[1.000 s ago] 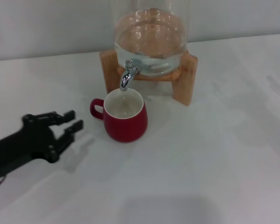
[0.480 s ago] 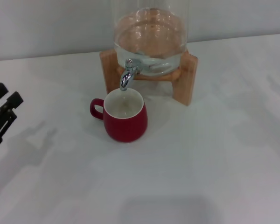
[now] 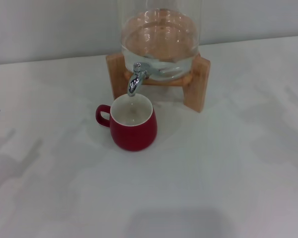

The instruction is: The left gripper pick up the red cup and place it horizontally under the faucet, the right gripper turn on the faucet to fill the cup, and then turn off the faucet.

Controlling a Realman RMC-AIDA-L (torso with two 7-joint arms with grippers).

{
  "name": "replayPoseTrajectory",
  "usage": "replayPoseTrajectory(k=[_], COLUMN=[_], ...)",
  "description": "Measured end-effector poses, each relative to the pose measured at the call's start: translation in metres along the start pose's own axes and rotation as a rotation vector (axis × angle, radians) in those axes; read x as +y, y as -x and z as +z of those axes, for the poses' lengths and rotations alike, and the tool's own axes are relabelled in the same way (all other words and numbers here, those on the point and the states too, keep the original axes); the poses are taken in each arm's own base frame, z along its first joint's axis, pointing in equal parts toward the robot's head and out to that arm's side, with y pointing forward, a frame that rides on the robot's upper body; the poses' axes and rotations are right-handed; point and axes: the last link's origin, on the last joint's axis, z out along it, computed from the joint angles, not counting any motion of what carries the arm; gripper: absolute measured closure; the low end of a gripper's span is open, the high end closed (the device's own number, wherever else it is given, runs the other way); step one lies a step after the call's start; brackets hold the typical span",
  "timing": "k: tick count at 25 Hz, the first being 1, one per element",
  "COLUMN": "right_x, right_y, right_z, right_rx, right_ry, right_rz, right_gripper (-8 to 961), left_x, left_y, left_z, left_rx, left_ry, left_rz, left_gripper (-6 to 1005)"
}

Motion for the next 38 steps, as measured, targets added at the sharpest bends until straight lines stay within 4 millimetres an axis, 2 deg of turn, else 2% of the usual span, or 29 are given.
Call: replayPoseTrajectory(k=[3,6,11,17,27,32,38], right_x=[0.005,0.016,0.048,0.096,0.166,0.188,0.199], right_y=[0.003,0.011,0.02,0.015,0.014,0.01,0.004], right_z=[-0.006,-0.011,-0.005,0.027,0.071,0.085,0.099], right_rx=[-0.005,-0.009,0.076,0.276,0.415,0.443,0.406], right_ry=[0.037,0.105,0.264,0.439,0.503,0.472,0.428], right_rz=[-0.014,-0.043,-0.072,-0.109,-0.221,-0.261,-0.256], right_gripper=[157,158,158,158,158,158,158], left_x=[-0.004,-0.01,-0.02,-0.024,-0.029,-0.032,-0.031], left_y=[0.0,-0.003,-0.005,-0.008,-0.01,-0.011,-0.008], left_z=[-0.006,-0.011,-0.02,-0.02,-0.021,-0.023,-0.023], left_rx=[0.001,0.007,0.031,0.045,0.048,0.04,-0.067], left_ry=[-0.023,-0.054,-0.114,-0.128,-0.152,-0.155,-0.132], left_rz=[-0.017,-0.041,-0.083,-0.091,-0.121,-0.191,-0.238], left_gripper=[383,123,118,119,120,121,122])
